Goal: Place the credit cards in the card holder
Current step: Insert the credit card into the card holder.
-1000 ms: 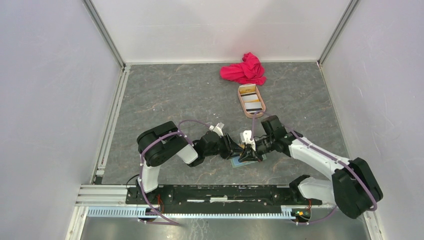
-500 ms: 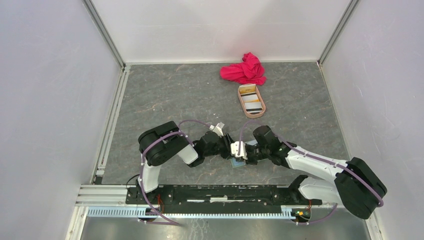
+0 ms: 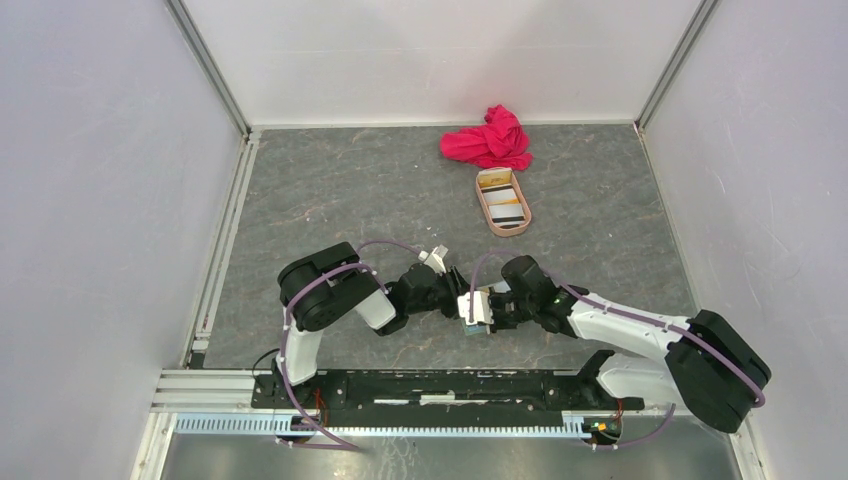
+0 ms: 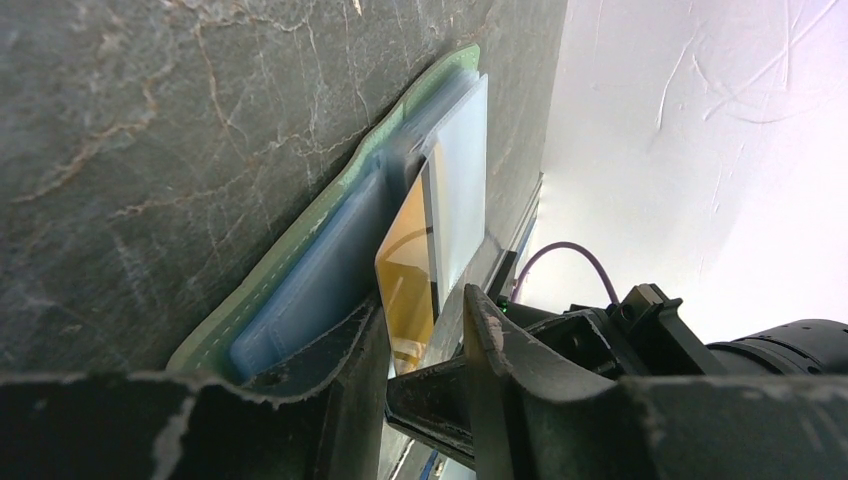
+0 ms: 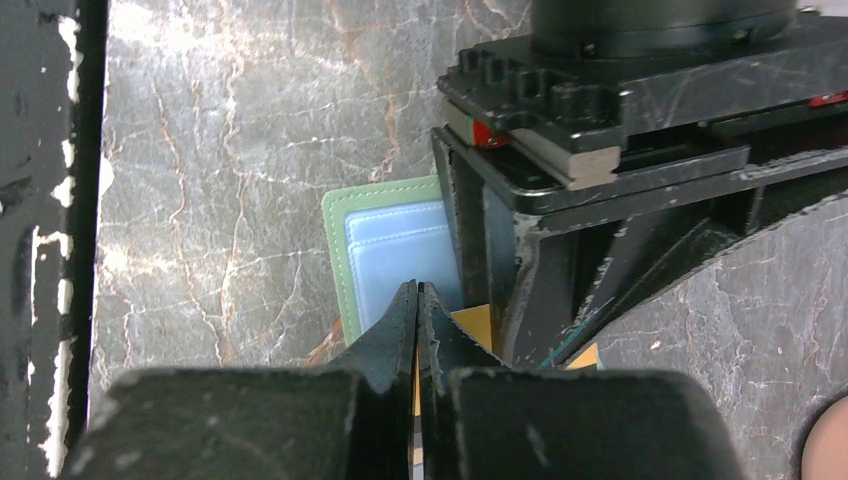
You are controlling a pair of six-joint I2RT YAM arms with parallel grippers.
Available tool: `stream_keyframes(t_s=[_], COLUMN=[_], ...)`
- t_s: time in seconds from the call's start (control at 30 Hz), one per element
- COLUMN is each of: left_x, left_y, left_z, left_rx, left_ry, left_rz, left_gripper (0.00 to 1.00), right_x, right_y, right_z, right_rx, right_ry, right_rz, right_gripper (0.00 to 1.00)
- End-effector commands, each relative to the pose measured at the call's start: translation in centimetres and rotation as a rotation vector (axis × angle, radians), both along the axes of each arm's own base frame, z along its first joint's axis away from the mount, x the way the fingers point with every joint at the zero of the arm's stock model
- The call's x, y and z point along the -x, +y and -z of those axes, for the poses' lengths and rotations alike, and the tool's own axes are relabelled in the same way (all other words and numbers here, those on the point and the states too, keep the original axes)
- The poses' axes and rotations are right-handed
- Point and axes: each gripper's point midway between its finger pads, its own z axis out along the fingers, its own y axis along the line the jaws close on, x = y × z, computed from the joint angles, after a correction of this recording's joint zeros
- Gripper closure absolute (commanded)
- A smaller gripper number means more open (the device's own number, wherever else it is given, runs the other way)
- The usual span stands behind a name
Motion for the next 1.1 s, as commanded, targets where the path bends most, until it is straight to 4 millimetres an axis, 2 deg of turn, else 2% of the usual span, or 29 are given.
stream_keyframes(t_s=[0.0, 0.43, 0.6, 0.77, 0.9, 1.07], left_x=[0.1, -0.1, -0.1, -0.1, -0.1, 0.0], left_y=[0.2, 0.4, 0.4, 0.5, 0.6, 0.8], left_z=[-0.2, -0.4, -0.5, -0.6, -0.7, -1.0], left_rx=[0.022, 0.02, 0.023, 0.019, 0.011, 0.007], left_ry=[0.025, 0.019, 0.014, 0.009, 0.0, -0.011], left_rz=[-0.007, -0.01, -0.01, -0.007, -0.008, -0.005], left_gripper=[0.6, 0.59, 0.59, 0.6, 0.6, 0.61], right_x=[-0.1, -1.6, -0.6, 0.4, -1.0, -5.3], right_y=[0.1, -0.6, -0.3, -0.3, -1.3, -4.2], right_z=[-0.4, -1.2, -2.1, -4.3, -5.8, -6.2], right_rx=[0.031, 0.094, 0.044, -0.074, -0.14, -0.115], right_ry=[-0.031, -0.044, 0.017, 0.093, 0.109, 0.042], right_rz=[-0.056, -0.017, -0.072, -0.143, -0.079, 0.147], right_gripper=[1.0, 1.0, 1.0, 0.94, 0.93, 0.93])
